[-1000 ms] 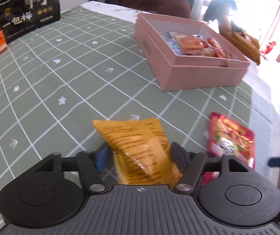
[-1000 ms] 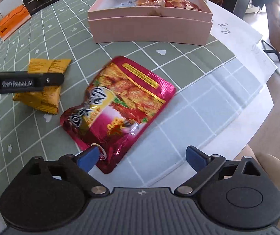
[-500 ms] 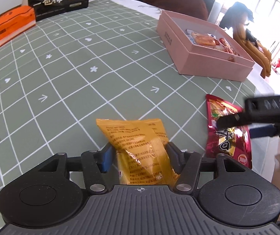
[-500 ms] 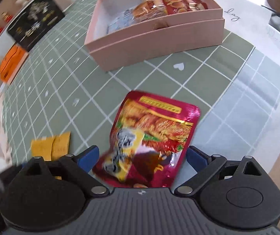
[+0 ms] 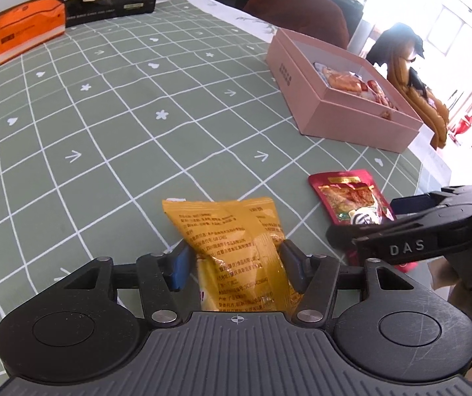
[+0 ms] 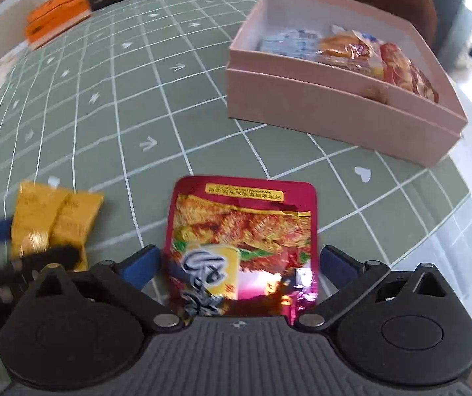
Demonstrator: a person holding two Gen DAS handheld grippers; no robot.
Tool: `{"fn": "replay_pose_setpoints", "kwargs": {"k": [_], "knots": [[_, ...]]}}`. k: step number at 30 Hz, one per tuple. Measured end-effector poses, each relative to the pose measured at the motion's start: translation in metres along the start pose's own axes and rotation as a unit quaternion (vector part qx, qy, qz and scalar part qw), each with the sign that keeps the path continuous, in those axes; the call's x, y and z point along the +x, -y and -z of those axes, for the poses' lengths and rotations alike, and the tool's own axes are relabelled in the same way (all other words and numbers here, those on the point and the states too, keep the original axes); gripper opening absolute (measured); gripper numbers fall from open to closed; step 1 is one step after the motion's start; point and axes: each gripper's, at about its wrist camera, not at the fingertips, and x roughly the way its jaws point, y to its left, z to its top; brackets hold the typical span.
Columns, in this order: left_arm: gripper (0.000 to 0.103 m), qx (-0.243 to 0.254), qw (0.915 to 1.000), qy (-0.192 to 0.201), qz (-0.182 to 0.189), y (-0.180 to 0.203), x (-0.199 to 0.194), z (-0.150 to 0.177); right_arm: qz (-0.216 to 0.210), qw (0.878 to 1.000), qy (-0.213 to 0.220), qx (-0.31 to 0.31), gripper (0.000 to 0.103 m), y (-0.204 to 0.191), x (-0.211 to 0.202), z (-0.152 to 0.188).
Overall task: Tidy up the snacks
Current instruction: 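Grasp the yellow packet with the left tool while the right holds the spicy bag, then lift the red-pink spicy bag with the right tool while the left holds the yellow packet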
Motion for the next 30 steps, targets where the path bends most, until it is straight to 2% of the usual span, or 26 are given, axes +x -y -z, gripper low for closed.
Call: {"fn": "replay_pose_setpoints", "kwargs": {"k": [4,15,20,26,30], "knots": [[0.062,-0.001,1.0,0.0,0.001,0.0,0.0,0.0,0.0,1.0,0.011,0.001,0.103,0.005,-0.001,0.004],[0.062,-0.002,1.0,-0.002,0.001,0.002,-0.002,0.002,0.023,0.999,0.007,0.043,0.103,0.0,0.005,-0.006],[0.062,-0.018,0.9998,-0.005,0.004,0.0,-0.002,0.001,0.011,1.0,0.007,0.014,0.085,-0.007,-0.003,-0.003],[0.06,-0.016,0.9994,-0.018,0.024,0.009,0.0,-0.001,0.043,0.999,0.019,-0.021,0.065,-0.008,-0.019,0.013],[0.056,-0.014,0.9988,-0.021,0.043,0.015,-0.002,0.0,0.029,0.999,0.018,-0.004,0.058,0.004,-0.027,0.018]]}}
